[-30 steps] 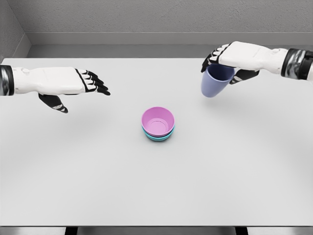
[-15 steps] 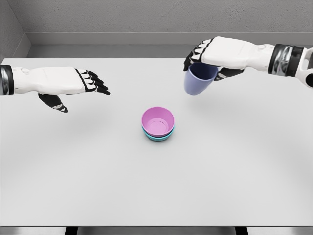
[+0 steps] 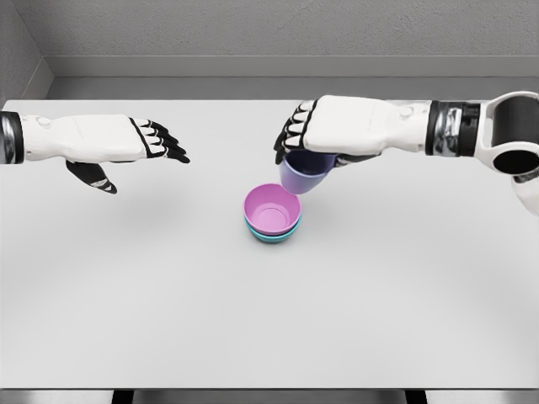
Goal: Stacking bowl and cup with both arms
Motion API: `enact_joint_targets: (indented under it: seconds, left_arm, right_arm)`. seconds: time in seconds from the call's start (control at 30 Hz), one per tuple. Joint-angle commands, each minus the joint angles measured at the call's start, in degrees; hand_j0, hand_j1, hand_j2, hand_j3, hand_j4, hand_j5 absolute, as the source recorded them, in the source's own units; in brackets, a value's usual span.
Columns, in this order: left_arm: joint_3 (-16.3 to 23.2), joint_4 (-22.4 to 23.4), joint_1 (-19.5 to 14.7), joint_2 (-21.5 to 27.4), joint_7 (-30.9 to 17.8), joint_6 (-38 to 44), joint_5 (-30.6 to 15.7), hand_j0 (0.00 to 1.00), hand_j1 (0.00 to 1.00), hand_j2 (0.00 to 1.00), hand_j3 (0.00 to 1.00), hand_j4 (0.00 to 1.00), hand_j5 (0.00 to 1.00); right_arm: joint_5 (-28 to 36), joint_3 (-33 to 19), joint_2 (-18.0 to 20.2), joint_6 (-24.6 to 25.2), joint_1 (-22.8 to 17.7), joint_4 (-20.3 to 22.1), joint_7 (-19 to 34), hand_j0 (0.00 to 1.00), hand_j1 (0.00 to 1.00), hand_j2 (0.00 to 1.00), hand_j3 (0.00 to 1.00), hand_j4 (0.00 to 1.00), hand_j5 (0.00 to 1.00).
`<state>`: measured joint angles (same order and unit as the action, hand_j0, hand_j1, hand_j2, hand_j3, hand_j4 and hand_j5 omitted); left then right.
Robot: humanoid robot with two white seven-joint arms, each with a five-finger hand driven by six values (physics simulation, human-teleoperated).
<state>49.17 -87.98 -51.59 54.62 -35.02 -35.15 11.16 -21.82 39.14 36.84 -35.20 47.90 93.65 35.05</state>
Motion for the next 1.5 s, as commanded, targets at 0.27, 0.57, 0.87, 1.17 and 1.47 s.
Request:
enact_joint_targets:
  seconds: [0.27, 0.57, 0.87, 1.17, 1.47]
  left_arm:
    - [0.0, 0.0, 0.0, 0.0, 0.0, 0.1, -0.3, 1.0, 1.0, 1.0, 1.0, 1.0, 1.0]
    - [0.0, 0.0, 0.0, 0.0, 0.0, 0.1, -0.3, 1.0, 1.0, 1.0, 1.0, 1.0, 1.0]
    - [-0.1, 0.0, 0.1, 0.0, 0.0, 0.1, -0.3, 1.0, 1.0, 1.0, 1.0, 1.0, 1.0]
    - [-0.1, 0.0, 0.4, 0.1, 0.0, 0.1, -0.3, 1.0, 1.0, 1.0, 1.0, 1.0, 1.0]
    - [-0.1, 0.0, 0.4, 0.1, 0.0, 0.1, -0.3, 1.0, 1.0, 1.0, 1.0, 1.0, 1.0]
  right_arm:
    - [0.2, 3.5, -1.2, 0.2, 0.2, 2.7, -0.1, 0.7, 0.7, 0.7, 0.7, 0.7, 0.7]
    - [0.2, 3.9, -1.2, 0.2, 0.2, 2.6, -0.1, 0.7, 0.7, 0.7, 0.7, 0.7, 0.7]
    - [0.3, 4.5, -1.7, 0.2, 0.1, 2.3, -0.1, 0.7, 0.7, 0.7, 0.7, 0.7, 0.7]
    - [0.0, 5.6, -2.0, 0.2, -0.1, 1.6, -0.1, 0.7, 0.7, 0.7, 0.7, 0.7, 0.7]
    - [-0.2, 5.6, -2.0, 0.2, -0.2, 1.5, -0.1, 0.7, 0.7, 0.7, 0.7, 0.7, 0.7]
